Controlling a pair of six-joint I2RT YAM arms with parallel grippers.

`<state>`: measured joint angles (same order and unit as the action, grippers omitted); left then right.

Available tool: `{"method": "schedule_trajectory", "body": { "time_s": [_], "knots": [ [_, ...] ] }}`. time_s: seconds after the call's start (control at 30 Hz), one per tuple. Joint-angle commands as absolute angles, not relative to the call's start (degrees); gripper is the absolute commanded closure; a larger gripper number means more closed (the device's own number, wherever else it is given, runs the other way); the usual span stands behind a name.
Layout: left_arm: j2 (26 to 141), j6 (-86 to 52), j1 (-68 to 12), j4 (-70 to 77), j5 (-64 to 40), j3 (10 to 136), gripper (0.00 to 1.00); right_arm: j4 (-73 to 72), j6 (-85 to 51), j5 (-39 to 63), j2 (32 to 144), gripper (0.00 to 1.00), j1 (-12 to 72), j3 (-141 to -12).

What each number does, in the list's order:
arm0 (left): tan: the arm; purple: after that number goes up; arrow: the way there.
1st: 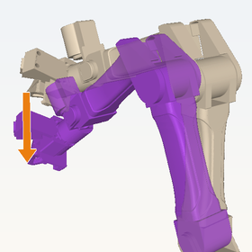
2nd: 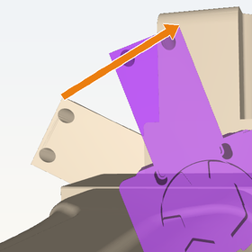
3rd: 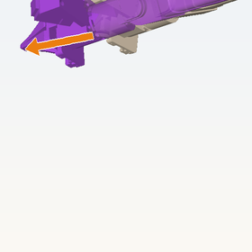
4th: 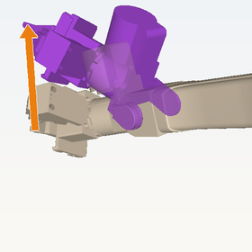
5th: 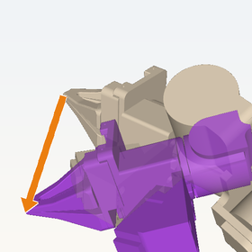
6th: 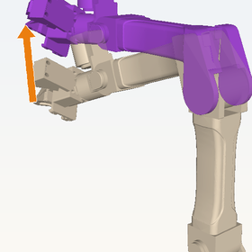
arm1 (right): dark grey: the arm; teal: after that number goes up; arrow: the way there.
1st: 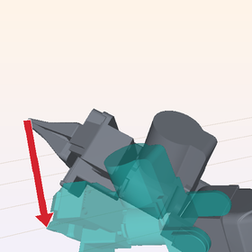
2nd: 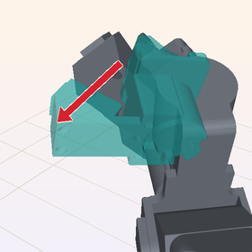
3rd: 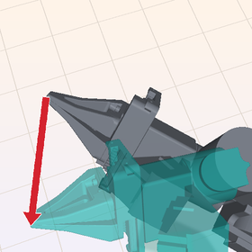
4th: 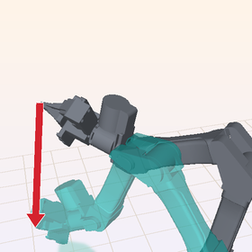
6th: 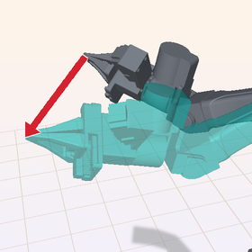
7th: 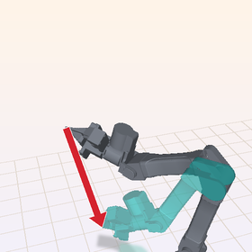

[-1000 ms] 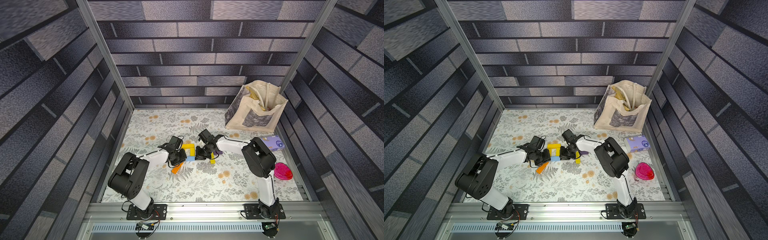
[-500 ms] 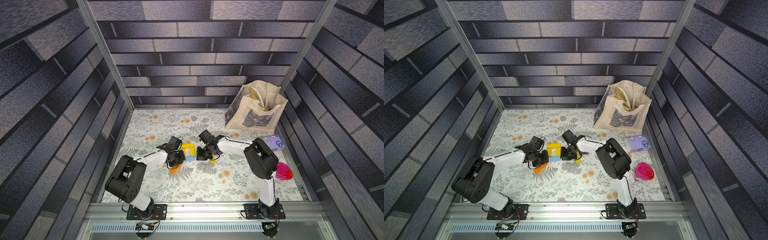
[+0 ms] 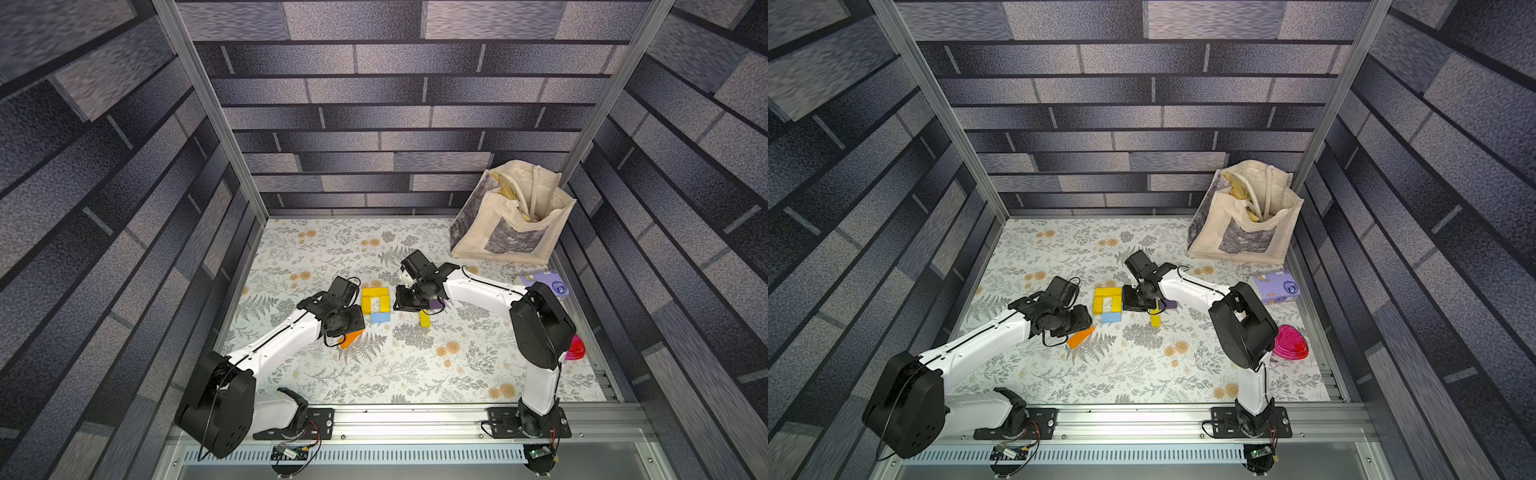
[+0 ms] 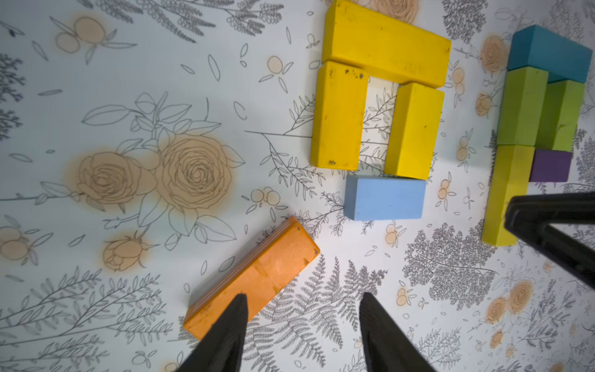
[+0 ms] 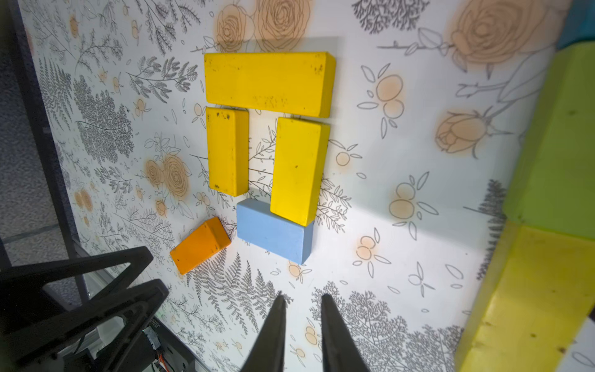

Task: Assemble the letter p with building blocks
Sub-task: Assemble the building block at the center of the board.

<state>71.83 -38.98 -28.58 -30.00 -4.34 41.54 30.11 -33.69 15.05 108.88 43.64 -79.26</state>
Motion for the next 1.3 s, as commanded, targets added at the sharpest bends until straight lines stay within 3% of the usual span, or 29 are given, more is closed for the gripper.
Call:
{"method": "schedule_trajectory", "body": {
  "time_s": [0.0, 0.4, 0.7, 0.9, 1.13, 1.27],
  "knots": [
    [69.2, -39.2, -29.8, -33.5, -1.4, 38.0, 0.40, 34.0, -30.8, 12.8, 106.9, 0.69, 43.9, -81.8],
    [68.7, -38.4, -30.0, -25.4, 1.1, 32.8, 0.37, 34.0, -30.3, 12.7, 105.6, 0.64, 43.9, -81.1],
    [71.1, -34.1, -30.2, -25.8, 3.2, 34.9, 0.23, 33.7, -30.8, 12.2, 105.7, 0.63, 43.9, -80.4],
    [76.0, -29.2, -31.1, -26.8, 4.8, 38.0, 0.21, 33.9, -30.7, 12.0, 106.1, 0.63, 43.8, -80.6],
    [79.2, -27.1, -33.7, -26.3, 4.3, 39.4, 0.22, 33.9, -30.6, 11.9, 106.3, 0.62, 43.8, -80.6],
    [79.9, -27.9, -34.6, -27.4, 2.8, 39.8, 0.35, 34.0, -30.6, 11.8, 106.6, 0.63, 43.8, -80.7]
  ]
}}
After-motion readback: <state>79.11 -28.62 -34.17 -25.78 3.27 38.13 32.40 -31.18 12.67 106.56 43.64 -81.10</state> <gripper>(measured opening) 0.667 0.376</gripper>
